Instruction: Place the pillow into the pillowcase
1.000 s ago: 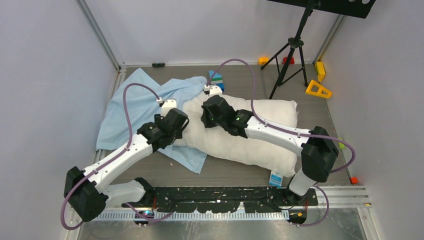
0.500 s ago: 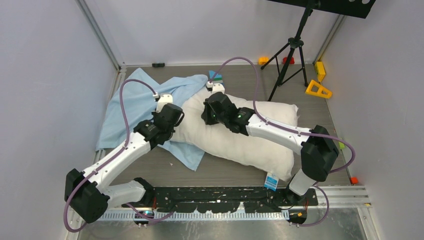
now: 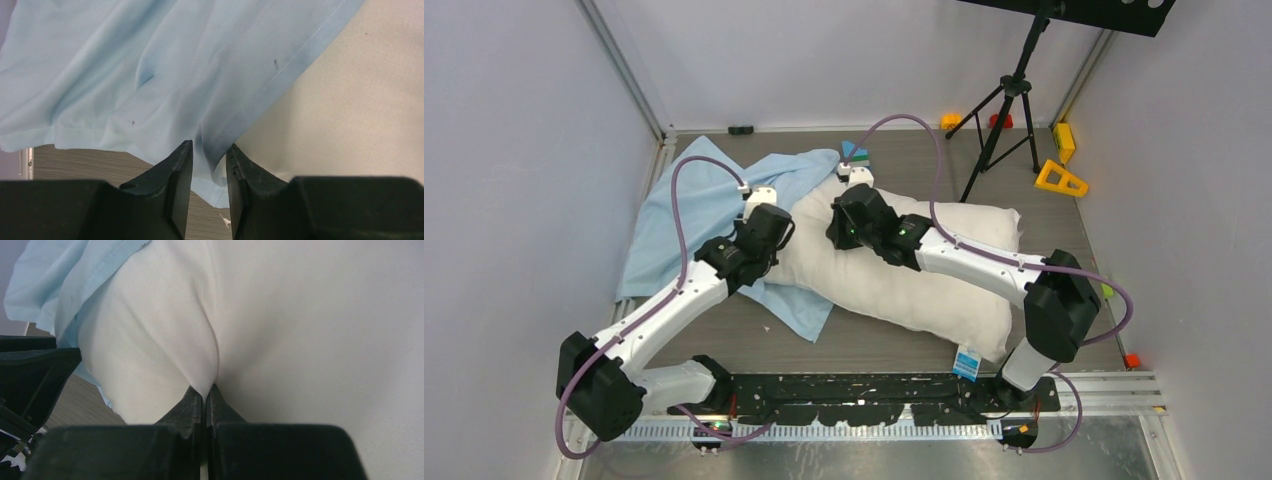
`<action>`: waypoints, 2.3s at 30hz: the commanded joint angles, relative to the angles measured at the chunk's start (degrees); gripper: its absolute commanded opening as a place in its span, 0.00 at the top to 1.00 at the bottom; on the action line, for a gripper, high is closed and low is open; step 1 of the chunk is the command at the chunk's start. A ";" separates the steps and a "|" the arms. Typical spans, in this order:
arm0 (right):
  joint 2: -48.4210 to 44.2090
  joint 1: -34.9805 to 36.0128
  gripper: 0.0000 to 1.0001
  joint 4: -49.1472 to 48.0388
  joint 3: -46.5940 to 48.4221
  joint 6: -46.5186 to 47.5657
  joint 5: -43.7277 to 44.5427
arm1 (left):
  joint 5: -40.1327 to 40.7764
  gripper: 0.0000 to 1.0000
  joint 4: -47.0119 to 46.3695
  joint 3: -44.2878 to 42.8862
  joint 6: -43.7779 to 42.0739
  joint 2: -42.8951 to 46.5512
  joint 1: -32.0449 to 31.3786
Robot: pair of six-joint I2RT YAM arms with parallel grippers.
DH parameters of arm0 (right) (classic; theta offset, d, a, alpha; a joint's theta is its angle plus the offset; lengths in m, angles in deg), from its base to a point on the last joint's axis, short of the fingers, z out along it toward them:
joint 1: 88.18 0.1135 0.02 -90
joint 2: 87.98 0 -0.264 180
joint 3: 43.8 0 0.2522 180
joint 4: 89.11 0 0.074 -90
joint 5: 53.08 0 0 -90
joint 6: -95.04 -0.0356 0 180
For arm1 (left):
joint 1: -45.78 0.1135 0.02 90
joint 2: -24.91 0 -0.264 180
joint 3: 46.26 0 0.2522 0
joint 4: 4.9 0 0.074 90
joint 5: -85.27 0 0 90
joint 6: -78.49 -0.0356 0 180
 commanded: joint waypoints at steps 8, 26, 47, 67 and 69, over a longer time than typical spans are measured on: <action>1.29 -0.87 1.00 0.37 0.53 -0.65 0.84 | -0.26 0.99 -4.31 -3.13 -0.44 0.12 0.36; -2.53 -0.94 1.00 -4.90 0.51 -8.44 6.84 | -31.62 1.00 -19.07 -4.29 14.92 -3.38 -2.29; -17.46 20.06 0.17 5.22 -18.89 18.27 38.79 | -33.91 1.00 -11.45 -11.43 16.25 -7.83 -0.82; -10.05 7.72 1.00 27.71 28.39 3.87 10.44 | -36.77 1.00 -11.41 -34.81 14.73 -5.03 -7.98; -11.08 2.89 1.00 24.01 24.01 0.03 4.71 | -36.52 1.00 -10.80 -35.72 17.51 -6.38 -8.12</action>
